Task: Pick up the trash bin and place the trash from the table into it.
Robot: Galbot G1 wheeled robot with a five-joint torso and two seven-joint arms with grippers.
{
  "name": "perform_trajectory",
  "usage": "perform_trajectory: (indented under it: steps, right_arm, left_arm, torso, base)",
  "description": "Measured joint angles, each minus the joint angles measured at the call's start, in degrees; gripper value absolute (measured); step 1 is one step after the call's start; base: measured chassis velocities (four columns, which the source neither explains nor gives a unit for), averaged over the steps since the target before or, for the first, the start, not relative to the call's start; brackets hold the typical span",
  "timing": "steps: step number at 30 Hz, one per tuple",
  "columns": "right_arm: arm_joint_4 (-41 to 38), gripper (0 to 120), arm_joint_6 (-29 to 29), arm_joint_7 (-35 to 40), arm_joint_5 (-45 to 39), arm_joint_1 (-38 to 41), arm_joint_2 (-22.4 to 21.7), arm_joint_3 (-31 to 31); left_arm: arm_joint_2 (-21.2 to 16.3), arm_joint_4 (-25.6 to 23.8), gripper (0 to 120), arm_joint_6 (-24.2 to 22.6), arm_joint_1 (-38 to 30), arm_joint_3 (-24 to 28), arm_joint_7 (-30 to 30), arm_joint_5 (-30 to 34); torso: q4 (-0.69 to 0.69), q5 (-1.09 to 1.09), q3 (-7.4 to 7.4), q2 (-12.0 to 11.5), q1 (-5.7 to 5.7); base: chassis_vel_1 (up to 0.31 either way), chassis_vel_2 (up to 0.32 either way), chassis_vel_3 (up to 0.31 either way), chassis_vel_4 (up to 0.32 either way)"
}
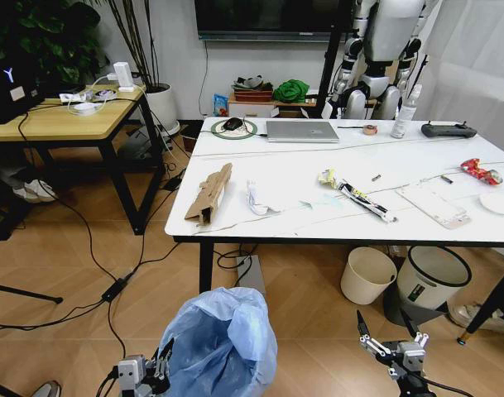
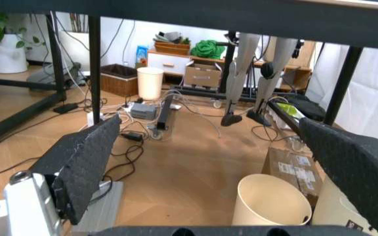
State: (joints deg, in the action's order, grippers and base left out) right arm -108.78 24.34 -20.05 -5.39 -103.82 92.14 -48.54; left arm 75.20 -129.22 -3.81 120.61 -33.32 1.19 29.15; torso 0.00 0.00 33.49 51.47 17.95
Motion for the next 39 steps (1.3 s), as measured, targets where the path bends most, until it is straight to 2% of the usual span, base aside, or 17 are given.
perform_trajectory:
  steps: [12, 20, 31, 39]
  right_arm:
    - [0.1, 100, -0.5, 0.1, 0.1, 0.7, 0.0, -0.2]
    - [-0.6, 100, -0.6, 0.9, 0.1, 1.1, 0.0, -0.7]
    - [-0.2, 100, 1.1, 1.7, 1.9, 0.6, 0.0, 0.5]
    - [-0.9, 100, -0.3, 4.2, 1.5, 0.4, 0.0, 2.0]
  left_arm:
    - [0.2, 0.1, 0, -0.7, 0.0, 0.3, -0.3, 0.5]
    - [-1.8, 0.5, 0, -1.1, 2.0, 0.1, -0.2, 1.0]
    - [0.1, 0.4, 0, -0.8, 1.2, 0.9, -0.5, -0.6]
    - [1.5, 0.2, 0, -0.3, 1.5, 1.8, -1.3, -1.4]
  torso:
    - [0.0, 0.0, 1.79, 3.1, 1.3]
    - [0.0, 0.0, 3.29, 5.8, 2.51]
    - [0.0, 0.0, 5.14, 9.0, 3.86]
    - [0.01, 0.0, 6.42, 11.3, 4.89]
  base:
    - [0.0, 0.0, 0.0, 0.0]
    - [0.0, 0.0, 0.0, 0.0]
    - [0.0, 0.0, 0.0, 0.0]
    - [0.0, 0.0, 0.0, 0.0]
